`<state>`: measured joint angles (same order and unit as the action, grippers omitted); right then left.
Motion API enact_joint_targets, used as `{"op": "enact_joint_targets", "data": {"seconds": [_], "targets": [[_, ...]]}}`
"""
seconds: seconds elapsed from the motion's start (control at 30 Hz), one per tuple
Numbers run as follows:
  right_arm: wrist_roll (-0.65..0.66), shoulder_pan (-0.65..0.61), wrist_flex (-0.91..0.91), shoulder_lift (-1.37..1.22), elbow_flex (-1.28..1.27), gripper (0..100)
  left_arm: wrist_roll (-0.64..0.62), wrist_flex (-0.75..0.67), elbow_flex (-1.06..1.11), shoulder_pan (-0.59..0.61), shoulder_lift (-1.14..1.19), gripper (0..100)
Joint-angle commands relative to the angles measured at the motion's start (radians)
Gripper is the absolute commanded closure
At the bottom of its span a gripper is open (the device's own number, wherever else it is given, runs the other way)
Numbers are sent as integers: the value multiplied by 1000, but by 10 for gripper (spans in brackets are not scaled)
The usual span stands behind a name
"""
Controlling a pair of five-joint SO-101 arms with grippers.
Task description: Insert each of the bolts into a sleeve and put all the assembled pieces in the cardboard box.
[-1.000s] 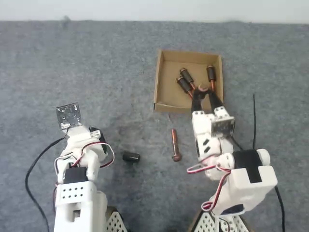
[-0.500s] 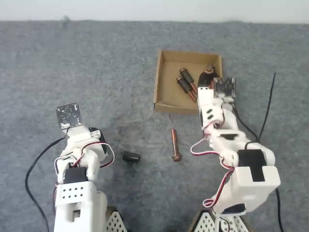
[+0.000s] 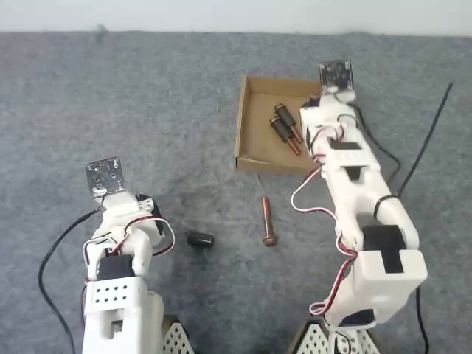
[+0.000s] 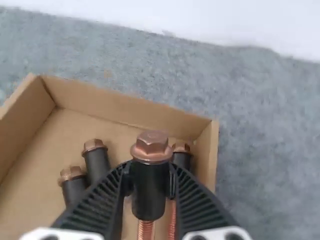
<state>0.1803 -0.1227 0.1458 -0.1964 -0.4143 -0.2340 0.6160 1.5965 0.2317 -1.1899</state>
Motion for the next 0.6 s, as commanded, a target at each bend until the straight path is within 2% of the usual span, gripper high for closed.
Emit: {"op": "enact_joint_targets", "data": {"seconds": [0.0,0.2,0.5,0.57], "targets": [[167,-38,93,25,106,992,11,2,-16,-2,-23,989],[195,-42,114,19,133,992,11,2,-16,0,-23,989],[192,-8,119,-165,265,992,11,2,-16,0,-23,989],[190,-4,165,-180,296,992,11,2,-16,0,-23,989]]}}
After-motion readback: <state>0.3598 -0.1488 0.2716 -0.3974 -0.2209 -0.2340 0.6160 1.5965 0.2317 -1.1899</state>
